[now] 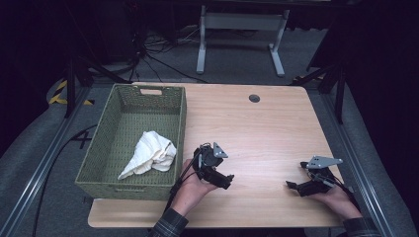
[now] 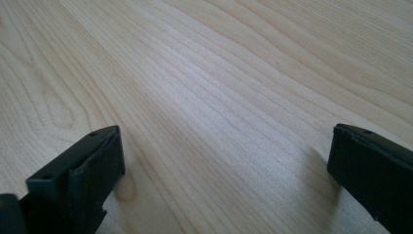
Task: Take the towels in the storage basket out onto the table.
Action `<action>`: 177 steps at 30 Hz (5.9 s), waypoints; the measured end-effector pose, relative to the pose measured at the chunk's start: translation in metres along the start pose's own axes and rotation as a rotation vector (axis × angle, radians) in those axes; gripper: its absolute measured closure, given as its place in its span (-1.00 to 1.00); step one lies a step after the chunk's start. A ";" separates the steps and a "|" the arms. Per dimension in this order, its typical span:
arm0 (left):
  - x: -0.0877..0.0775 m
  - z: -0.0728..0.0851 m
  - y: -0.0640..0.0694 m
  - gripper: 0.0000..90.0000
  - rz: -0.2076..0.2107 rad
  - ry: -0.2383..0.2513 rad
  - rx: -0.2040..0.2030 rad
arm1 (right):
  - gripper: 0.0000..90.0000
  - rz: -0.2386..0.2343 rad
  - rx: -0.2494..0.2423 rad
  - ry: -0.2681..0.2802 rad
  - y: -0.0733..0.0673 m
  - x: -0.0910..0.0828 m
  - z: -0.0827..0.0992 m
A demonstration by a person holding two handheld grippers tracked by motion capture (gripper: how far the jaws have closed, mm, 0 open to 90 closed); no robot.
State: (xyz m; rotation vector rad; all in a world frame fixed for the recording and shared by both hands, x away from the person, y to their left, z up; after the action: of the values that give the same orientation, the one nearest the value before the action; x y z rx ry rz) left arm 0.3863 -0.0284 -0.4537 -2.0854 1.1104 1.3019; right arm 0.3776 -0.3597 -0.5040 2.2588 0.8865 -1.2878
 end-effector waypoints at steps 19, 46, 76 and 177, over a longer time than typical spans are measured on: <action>-0.019 -0.010 -0.002 -0.95 0.019 0.021 -0.001 | -1.00 0.001 -0.001 -0.001 0.000 0.000 0.000; -0.049 -0.024 -0.013 -0.95 0.061 0.078 0.009 | -1.00 0.003 0.002 -0.001 0.000 0.000 0.000; -0.089 -0.002 -0.055 -0.95 0.024 0.109 -0.017 | -1.00 -0.008 -0.017 -0.001 0.000 -0.001 0.001; -0.029 0.110 -0.159 -0.70 -0.142 -0.373 -0.323 | -1.00 -0.008 -0.015 -0.001 -0.001 -0.001 0.001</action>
State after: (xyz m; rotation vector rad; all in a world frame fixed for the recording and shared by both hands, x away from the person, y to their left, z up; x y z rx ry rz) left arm 0.4503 0.1534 -0.4857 -1.9739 0.6140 1.7974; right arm 0.3759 -0.3603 -0.5042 2.2448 0.9036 -1.2812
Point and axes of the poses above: each handheld gripper's, and its own axes: x roughly forward along the jaws, z roughly out of its underside, y roughly to its right, the point moved 5 cm from there along x, roughly forward along the jaws, and after that the axes turned 15 degrees about -y, right-handed, at the moved point
